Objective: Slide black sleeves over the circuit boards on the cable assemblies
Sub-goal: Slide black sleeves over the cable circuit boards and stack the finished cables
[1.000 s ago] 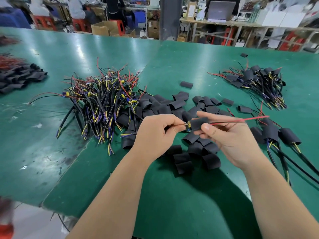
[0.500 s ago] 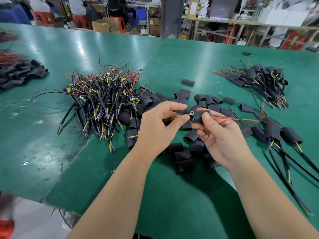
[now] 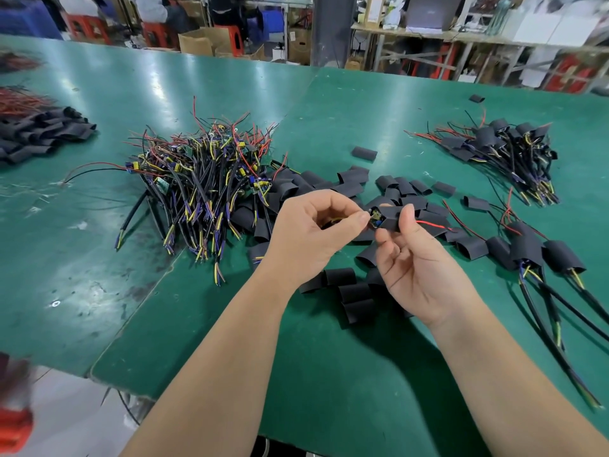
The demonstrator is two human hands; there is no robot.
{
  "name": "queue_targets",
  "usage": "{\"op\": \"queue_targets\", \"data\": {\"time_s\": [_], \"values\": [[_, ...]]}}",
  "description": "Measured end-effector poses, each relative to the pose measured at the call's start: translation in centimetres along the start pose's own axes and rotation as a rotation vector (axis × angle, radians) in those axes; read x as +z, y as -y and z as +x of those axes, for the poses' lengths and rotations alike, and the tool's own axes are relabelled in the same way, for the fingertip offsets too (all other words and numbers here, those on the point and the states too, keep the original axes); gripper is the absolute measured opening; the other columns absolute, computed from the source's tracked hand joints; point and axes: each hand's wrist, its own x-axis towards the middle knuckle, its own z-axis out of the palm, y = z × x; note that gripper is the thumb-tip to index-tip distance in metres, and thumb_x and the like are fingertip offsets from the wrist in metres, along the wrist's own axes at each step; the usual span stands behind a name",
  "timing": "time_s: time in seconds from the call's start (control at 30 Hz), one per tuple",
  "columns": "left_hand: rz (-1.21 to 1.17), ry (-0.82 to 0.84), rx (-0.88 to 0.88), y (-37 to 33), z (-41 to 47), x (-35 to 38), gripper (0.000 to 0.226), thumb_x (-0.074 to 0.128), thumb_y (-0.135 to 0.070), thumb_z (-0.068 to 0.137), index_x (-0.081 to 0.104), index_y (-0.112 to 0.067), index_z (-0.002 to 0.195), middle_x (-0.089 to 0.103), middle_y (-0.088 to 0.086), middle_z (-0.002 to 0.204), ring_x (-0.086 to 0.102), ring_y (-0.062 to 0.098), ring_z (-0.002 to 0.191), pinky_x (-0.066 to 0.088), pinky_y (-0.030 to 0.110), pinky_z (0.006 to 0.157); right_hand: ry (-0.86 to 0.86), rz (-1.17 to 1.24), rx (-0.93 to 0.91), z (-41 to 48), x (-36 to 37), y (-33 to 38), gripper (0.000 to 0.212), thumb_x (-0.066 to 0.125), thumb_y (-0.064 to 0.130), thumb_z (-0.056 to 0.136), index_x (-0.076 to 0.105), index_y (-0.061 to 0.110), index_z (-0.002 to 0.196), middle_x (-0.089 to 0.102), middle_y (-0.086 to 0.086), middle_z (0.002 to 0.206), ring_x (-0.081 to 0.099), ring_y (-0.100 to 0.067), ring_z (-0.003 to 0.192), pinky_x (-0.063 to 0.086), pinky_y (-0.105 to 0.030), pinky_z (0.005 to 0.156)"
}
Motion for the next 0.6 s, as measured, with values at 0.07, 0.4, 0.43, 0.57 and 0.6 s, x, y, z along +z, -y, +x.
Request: {"op": "queue_targets", "data": {"time_s": [0.07, 0.4, 0.43, 0.57, 0.6], "values": [[-0.009, 0.002, -0.006, 0.07, 0.02, -0.04, 0.016, 0.07, -0.008, 0.081, 0.067, -0.019, 0.07, 0.065, 0.002, 0.066, 0.049, 0.002, 0.053, 0.04, 0.015, 0.05, -0.013, 0.001, -0.001, -0.01, -0.03, 0.0, 0.026, 0.066, 0.034, 0.069, 0.06, 0.009, 0.073, 0.063, -0.001, 0.055, 0.062, -0.002, 0.052, 0.049, -0.01, 0.051], [0.007, 0.001, 0.001, 0.59, 0.13, -0.68, 0.014, 0.07, -0.008, 0.077, 0.069, -0.022, 0.072, 0.066, -0.013, 0.063, 0.055, 0.001, 0.057, 0.044, 0.014, 0.055, 0.222, -0.315, -0.158, -0.08, -0.77, 0.4, 0.032, 0.055, 0.028, 0.083, 0.07, 0.01, 0.104, 0.073, -0.003, 0.103, 0.069, -0.014, 0.076, 0.053, -0.021, 0.065], [0.018, 0.014, 0.002, 0.68, 0.13, -0.7, 0.017, 0.071, -0.005, 0.078, 0.069, -0.021, 0.073, 0.065, -0.013, 0.062, 0.054, 0.0, 0.057, 0.044, 0.014, 0.056, 0.223, -0.322, -0.161, -0.12, -0.76, 0.47, 0.031, 0.056, 0.028, 0.083, 0.07, 0.011, 0.104, 0.073, -0.005, 0.102, 0.069, -0.015, 0.076, 0.053, -0.022, 0.065], [0.121, 0.039, -0.003, 0.86, 0.14, -0.52, 0.024, 0.075, -0.004, 0.078, 0.064, -0.024, 0.071, 0.065, -0.013, 0.062, 0.054, 0.001, 0.055, 0.042, 0.014, 0.057, 0.199, -0.324, -0.187, -0.4, -0.3, 0.45, 0.024, 0.062, 0.024, 0.078, 0.074, 0.017, 0.096, 0.072, 0.003, 0.104, 0.066, -0.017, 0.075, 0.051, -0.025, 0.064], [0.128, 0.023, 0.007, 0.89, 0.06, -0.41, 0.023, 0.076, -0.006, 0.077, 0.062, -0.023, 0.071, 0.067, -0.011, 0.064, 0.056, 0.002, 0.056, 0.043, 0.015, 0.059, 0.185, -0.317, -0.188, -0.38, -0.16, 0.26, 0.029, 0.064, 0.02, 0.075, 0.071, 0.017, 0.103, 0.072, 0.002, 0.096, 0.065, -0.017, 0.075, 0.052, -0.026, 0.066]]}}
